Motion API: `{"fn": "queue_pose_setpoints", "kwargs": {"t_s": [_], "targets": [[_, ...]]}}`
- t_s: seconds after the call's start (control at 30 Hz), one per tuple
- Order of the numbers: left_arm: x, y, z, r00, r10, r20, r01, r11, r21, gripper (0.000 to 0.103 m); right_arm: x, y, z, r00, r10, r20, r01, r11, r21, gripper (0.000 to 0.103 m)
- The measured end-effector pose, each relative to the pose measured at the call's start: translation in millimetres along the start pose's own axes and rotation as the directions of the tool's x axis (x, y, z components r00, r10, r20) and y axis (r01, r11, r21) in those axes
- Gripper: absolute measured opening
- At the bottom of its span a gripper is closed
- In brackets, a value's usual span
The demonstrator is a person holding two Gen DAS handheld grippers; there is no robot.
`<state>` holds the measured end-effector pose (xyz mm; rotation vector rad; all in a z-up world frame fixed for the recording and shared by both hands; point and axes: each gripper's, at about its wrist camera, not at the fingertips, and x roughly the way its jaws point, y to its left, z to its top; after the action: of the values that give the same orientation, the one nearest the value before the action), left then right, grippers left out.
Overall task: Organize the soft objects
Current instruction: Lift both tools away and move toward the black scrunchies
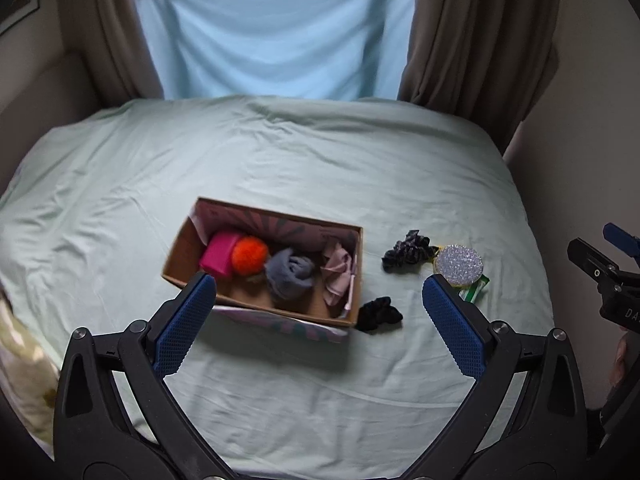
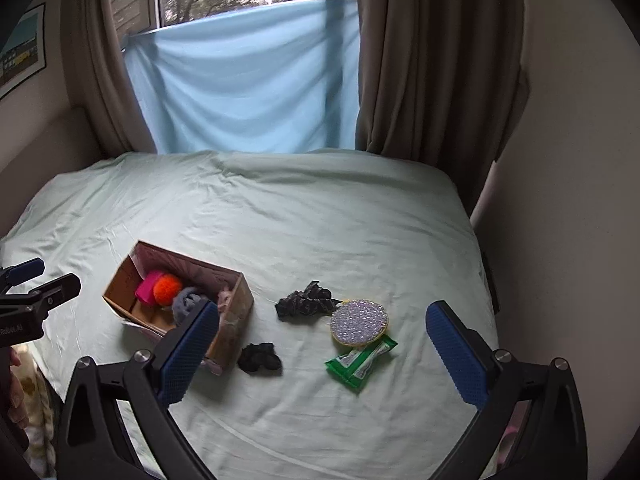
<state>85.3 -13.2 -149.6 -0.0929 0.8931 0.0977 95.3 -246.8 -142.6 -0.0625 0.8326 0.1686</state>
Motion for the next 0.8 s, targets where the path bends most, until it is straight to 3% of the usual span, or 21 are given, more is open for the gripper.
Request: {"fn": "queue_pose_setpoints", "kwargs": {"t_s": [0.2,0.43,0.8], "targets": [[47,-50,-26,0.999,0.045,-0.018,-0.046,0.996,-0.074,0.103,56,-42,-1,0.997,0.066,-0.044,-0.07,0.993,-0.1,0.103],[121,-104,-58,0.994,0.085,-0.071,-0.088,0.995,-0.039,0.103,136,-71,-9,0.983,0.139,-0.12,-0.158,0.975,-0.158,0.103],[254,-139,-104,0.972,0.124,-0.2,-0.129,0.992,-0.013,0.101,255,-73,-56,0.951,0.199,-0.235,-0.264,0.92,-0.29,0.103]]}}
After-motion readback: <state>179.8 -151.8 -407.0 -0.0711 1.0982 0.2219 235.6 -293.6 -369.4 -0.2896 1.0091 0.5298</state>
